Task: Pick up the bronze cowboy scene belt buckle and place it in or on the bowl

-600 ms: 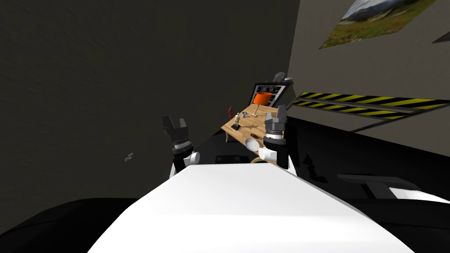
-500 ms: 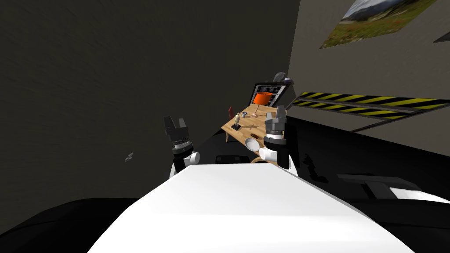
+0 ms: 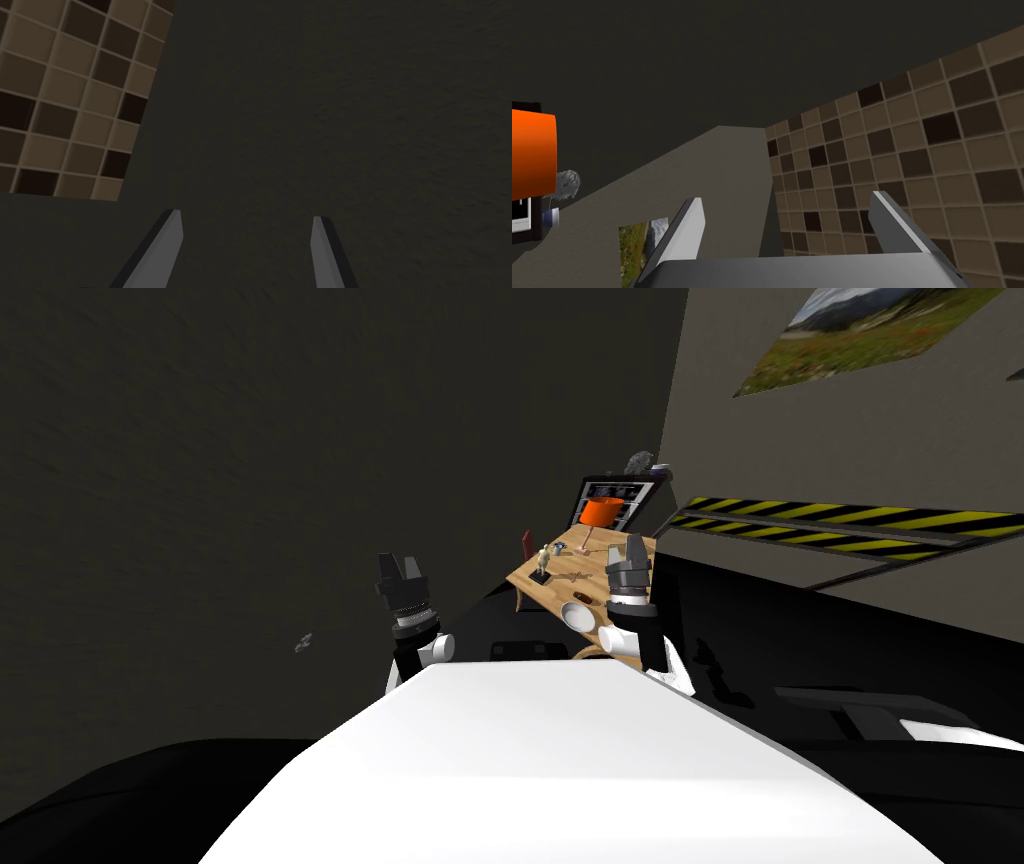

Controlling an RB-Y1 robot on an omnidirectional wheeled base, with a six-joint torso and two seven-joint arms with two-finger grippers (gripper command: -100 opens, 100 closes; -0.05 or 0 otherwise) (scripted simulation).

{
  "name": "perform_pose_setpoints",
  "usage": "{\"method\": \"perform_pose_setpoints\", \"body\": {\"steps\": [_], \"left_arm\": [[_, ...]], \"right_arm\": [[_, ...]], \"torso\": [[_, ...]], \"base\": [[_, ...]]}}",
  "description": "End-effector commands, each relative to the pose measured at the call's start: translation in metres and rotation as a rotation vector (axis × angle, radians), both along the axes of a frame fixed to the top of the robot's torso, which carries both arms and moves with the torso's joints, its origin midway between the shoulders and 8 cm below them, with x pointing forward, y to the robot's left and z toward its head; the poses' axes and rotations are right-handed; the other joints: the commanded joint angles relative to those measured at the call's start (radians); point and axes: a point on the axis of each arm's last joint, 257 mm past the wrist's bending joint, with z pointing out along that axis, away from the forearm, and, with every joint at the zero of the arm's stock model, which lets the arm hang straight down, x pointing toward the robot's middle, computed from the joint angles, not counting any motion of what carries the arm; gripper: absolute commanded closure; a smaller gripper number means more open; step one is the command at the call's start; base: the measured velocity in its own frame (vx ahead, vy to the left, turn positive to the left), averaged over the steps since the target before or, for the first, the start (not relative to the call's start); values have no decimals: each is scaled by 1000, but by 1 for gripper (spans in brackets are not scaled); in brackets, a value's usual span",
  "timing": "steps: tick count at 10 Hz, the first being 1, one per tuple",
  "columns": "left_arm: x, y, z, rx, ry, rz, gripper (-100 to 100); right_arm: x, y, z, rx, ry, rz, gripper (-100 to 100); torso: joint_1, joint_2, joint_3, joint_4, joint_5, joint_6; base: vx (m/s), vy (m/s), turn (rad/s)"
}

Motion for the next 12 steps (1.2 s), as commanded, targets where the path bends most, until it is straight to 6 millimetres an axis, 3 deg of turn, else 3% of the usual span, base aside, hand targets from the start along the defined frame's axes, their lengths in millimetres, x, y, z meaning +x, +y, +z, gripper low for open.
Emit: {"method": "perform_pose_setpoints", "body": {"steps": [1, 7, 12], "left_arm": [[0, 0, 0, 0, 0, 0, 0], [0, 0, 0, 0, 0, 0, 0], [0, 0, 0, 0, 0, 0, 0]], "right_arm": [[4, -9, -10, -33, 33, -10, -100], [16, -60, -69, -199, 223, -82, -100], [10, -117, -149, -383, 468, -155, -100]], "torso": [[0, 0, 0, 0, 0, 0], [-1, -1, 0, 0, 0, 0], [-4, -2, -1, 0, -1, 0]], "base": [[-3, 44, 50], [4, 34, 108], [20, -3, 219]]}}
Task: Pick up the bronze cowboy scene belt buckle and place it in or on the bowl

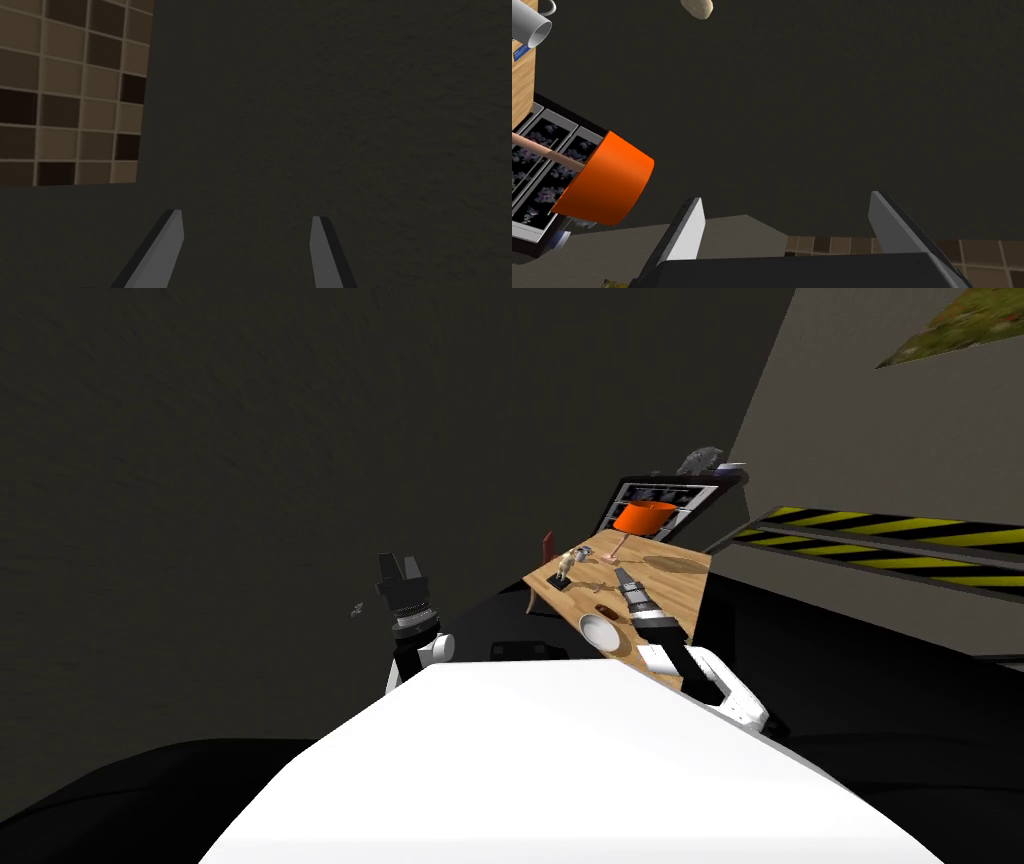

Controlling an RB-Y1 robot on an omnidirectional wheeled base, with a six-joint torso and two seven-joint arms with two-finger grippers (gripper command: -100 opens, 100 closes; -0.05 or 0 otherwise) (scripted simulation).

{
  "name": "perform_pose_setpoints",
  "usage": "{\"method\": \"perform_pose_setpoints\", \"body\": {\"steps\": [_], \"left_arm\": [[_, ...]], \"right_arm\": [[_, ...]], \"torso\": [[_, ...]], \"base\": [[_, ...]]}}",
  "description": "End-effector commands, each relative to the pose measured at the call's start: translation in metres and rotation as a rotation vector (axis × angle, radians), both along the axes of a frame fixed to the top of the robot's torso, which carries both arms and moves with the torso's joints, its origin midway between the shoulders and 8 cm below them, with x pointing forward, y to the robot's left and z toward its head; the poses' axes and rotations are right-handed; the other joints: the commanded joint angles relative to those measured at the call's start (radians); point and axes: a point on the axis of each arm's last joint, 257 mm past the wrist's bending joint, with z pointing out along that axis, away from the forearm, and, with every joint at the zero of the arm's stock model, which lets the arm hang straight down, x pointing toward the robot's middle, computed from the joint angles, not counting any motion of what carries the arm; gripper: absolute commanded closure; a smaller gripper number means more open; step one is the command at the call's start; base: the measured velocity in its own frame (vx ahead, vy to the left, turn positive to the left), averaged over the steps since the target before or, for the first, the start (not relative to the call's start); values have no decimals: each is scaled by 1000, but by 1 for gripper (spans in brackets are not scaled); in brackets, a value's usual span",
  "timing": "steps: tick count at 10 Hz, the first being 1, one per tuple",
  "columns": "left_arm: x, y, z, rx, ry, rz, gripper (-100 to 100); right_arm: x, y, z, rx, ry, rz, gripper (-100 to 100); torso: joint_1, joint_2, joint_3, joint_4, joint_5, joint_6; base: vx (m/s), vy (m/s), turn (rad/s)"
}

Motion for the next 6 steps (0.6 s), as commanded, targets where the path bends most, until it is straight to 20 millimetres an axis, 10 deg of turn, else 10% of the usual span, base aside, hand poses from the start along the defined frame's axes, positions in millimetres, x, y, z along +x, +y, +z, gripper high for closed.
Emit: {"method": "perform_pose_setpoints", "body": {"steps": [1, 6], "left_arm": [[0, 0, 0, 0, 0, 0, 0], [0, 0, 0, 0, 0, 0, 0]], "right_arm": [[-6, -18, -26, -66, 93, -24, -100], [-28, -52, -82, -201, 274, -50, -100]], "torso": [[0, 0, 0, 0, 0, 0], [1, 1, 1, 0, 0, 0]], "base": [[28, -34, 268], [9, -27, 179]]}}
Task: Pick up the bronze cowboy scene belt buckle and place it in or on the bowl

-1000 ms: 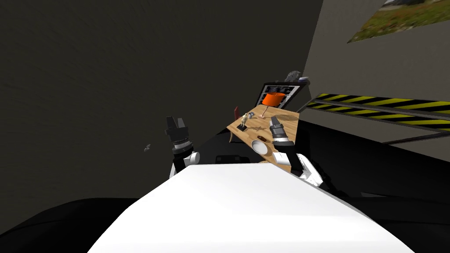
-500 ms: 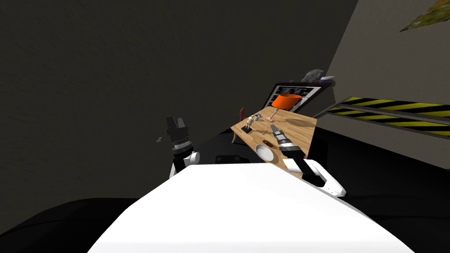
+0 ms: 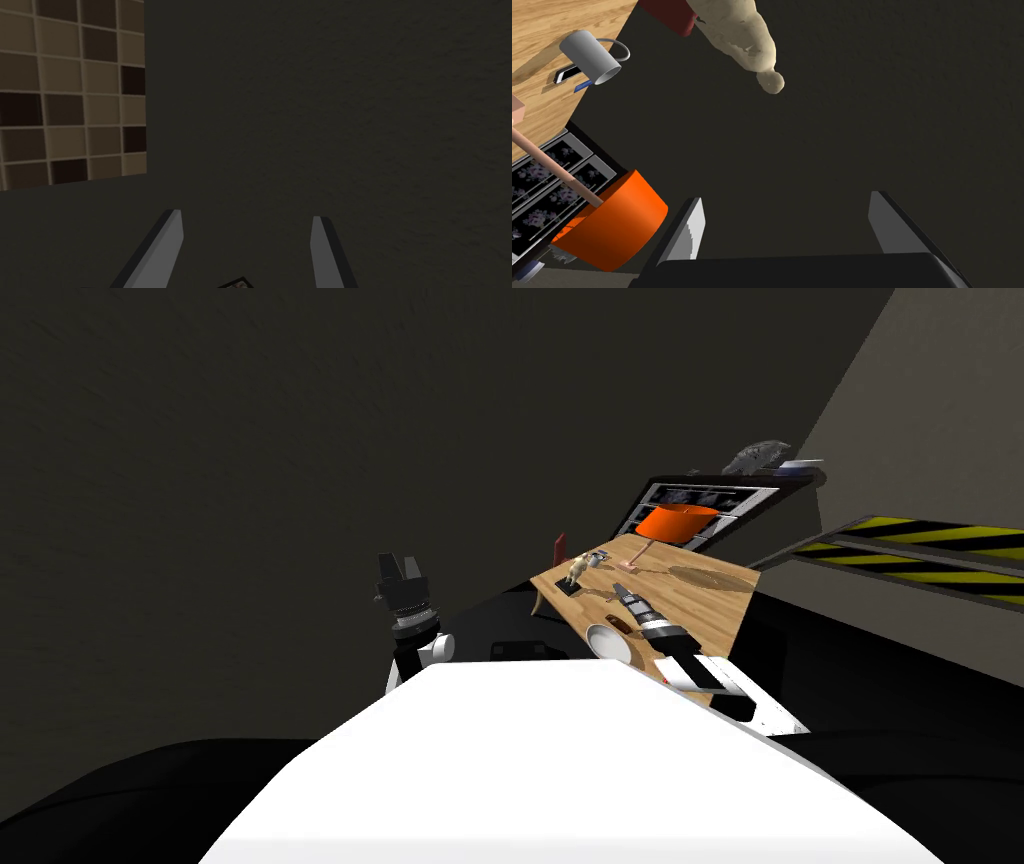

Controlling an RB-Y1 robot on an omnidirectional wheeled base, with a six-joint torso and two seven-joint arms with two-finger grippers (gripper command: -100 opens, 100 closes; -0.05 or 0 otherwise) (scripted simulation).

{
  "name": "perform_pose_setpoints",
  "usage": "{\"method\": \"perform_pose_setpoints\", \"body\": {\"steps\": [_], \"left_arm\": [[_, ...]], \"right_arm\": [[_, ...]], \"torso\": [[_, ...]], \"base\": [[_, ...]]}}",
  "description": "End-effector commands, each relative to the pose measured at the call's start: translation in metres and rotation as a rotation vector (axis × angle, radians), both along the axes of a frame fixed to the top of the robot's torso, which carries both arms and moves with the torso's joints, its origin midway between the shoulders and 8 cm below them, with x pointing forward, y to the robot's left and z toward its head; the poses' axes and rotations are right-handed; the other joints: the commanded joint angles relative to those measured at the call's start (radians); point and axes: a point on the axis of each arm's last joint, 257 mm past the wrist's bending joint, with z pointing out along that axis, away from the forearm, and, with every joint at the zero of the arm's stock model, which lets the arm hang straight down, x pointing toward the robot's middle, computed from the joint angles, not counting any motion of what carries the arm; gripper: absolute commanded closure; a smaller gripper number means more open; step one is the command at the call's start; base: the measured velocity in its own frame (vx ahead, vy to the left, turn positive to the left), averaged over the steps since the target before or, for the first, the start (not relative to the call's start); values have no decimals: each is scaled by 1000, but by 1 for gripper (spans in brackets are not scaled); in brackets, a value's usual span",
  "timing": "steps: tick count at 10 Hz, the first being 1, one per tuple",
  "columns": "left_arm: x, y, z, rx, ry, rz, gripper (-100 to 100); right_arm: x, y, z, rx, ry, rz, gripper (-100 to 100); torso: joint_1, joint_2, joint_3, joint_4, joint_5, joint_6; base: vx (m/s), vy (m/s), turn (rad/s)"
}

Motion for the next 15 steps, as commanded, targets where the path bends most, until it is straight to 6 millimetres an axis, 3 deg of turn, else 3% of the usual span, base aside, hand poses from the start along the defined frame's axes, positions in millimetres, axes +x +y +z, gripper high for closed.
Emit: {"method": "perform_pose_setpoints", "body": {"steps": [1, 5, 6, 10, 15], "left_arm": [[0, 0, 0, 0, 0, 0, 0], [0, 0, 0, 0, 0, 0, 0], [0, 0, 0, 0, 0, 0, 0], [0, 0, 0, 0, 0, 0, 0], [0, 0, 0, 0, 0, 0, 0]], "right_arm": [[-10, -13, -15, -27, 45, -11, -100], [-63, -55, -94, -200, 312, -22, -100], [-65, -59, -98, -200, 321, -29, -100], [-145, -94, -169, -354, 595, -5, -100], [-251, -111, -231, -484, 881, 80, -100]], "torso": [[0, 0, 0, 0, 0, 0], [-3, 0, 0, 0, -1, 0], [-4, 0, 0, 0, -1, 1], [-3, 0, 0, 0, -1, 0], [-3, 0, 0, 0, -1, 1]], "base": [[9, -47, 121], [12, -69, 298], [1, -66, 104], [-2, -79, 296], [-23, -92, 255]]}}
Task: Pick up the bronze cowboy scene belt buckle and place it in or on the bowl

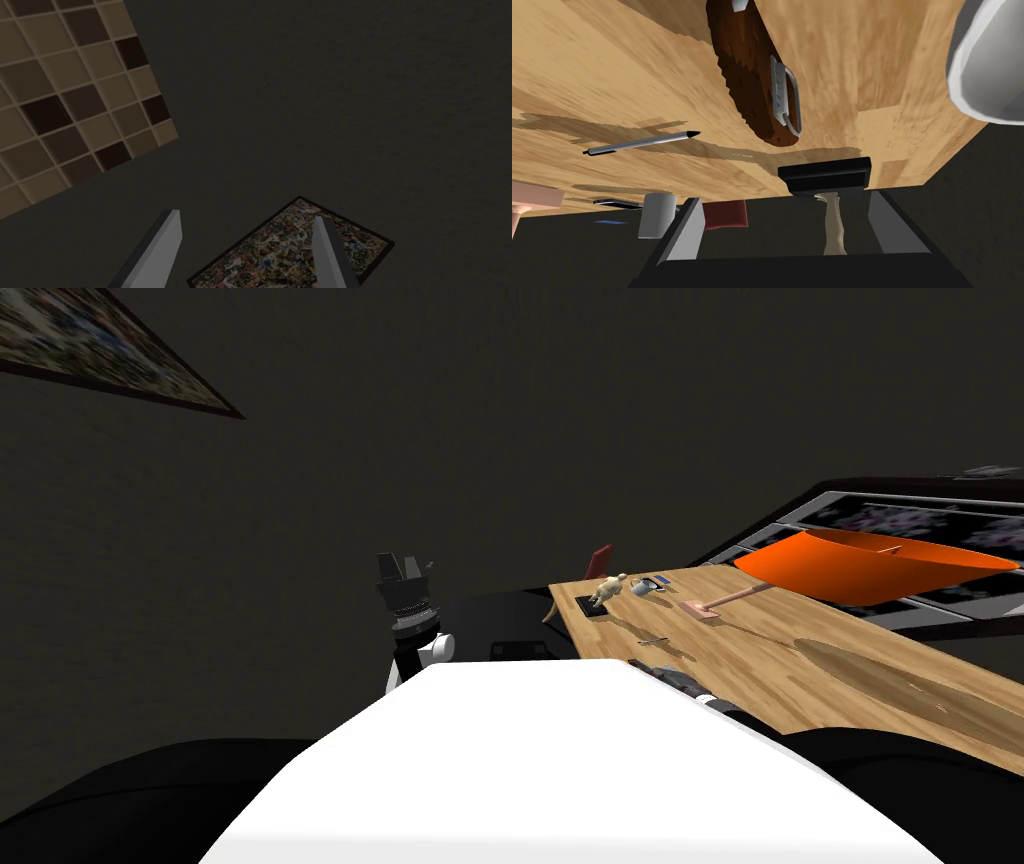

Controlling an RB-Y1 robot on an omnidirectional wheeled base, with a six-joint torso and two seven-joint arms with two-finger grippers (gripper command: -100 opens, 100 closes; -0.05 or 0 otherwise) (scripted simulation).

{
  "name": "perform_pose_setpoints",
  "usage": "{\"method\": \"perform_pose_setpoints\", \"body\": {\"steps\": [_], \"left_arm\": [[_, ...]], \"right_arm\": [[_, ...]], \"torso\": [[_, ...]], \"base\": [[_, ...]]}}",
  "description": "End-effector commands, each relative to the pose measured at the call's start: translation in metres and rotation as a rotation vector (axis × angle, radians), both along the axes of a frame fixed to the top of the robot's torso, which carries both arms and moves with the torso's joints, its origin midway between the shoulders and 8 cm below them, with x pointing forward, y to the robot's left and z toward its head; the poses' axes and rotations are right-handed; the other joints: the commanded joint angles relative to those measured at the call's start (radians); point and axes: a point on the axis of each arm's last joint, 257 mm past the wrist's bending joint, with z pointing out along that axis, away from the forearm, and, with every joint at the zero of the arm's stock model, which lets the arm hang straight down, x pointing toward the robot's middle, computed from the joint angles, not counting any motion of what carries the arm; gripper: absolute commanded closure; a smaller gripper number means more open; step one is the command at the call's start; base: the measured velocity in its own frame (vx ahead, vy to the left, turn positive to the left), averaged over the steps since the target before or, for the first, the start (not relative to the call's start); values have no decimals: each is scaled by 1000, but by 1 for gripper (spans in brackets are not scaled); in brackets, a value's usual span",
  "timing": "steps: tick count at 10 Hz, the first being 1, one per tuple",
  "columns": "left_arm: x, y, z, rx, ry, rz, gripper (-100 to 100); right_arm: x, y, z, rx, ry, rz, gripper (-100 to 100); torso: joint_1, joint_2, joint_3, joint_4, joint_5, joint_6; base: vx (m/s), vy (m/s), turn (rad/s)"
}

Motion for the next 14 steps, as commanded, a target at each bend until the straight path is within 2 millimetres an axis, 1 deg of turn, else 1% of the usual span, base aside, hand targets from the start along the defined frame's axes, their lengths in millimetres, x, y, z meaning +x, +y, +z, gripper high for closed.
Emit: {"method": "perform_pose_setpoints", "body": {"steps": [1, 2, 4, 5, 6, 7, 8, 9, 10, 11, 14], "left_arm": [[0, 0, 0, 0, 0, 0, 0], [0, 0, 0, 0, 0, 0, 0], [0, 0, 0, 0, 0, 0, 0], [0, 0, 0, 0, 0, 0, 0], [0, 0, 0, 0, 0, 0, 0], [0, 0, 0, 0, 0, 0, 0], [0, 0, 0, 0, 0, 0, 0], [0, 0, 0, 0, 0, 0, 0], [0, 0, 0, 0, 0, 0, 0], [0, 0, 0, 0, 0, 0, 0], [0, 0, 0, 0, 0, 0, 0]], "right_arm": [[-13, 1, -2, -10, 35, 10, -100], [-49, 3, -18, -27, 125, 39, -100], [-77, 9, -29, -30, 191, 65, -100], [-93, 16, -37, -24, 228, 83, -100], [-83, 13, -31, -27, 204, 72, -100], [-85, 13, -32, -27, 208, 74, 0], [-83, 15, -42, -26, 206, 61, -100], [-82, 16, -48, -26, 205, 54, -100], [-82, 15, -45, -25, 205, 59, -100], [-82, 15, -45, -26, 205, 58, 100], [-82, 15, -45, -26, 205, 59, 100]], "torso": [[0, 0, 0, 0, 0, 0], [2, 0, 0, 0, 0, 0], [1, 0, 0, 0, 0, 0], [2, -1, 0, 0, 0, 0], [3, -1, 0, 0, 1, 0], [4, -2, -1, 0, 1, 0], [5, -2, -1, 0, 1, 0], [5, -2, -1, 0, 1, 0], [4, -2, -1, 0, 1, 0], [4, -3, -1, 0, 1, 1], [4, -3, -2, -1, 1, 0]], "base": [[-23, -54, 67], [-25, -57, 261], [-24, -55, 168], [-23, -38, 92], [-12, -18, 16], [0, 0, 0], [-7, -11, 80], [-10, -25, 114], [-4, -14, 24], [0, 0, 0], [0, 0, 0]]}}
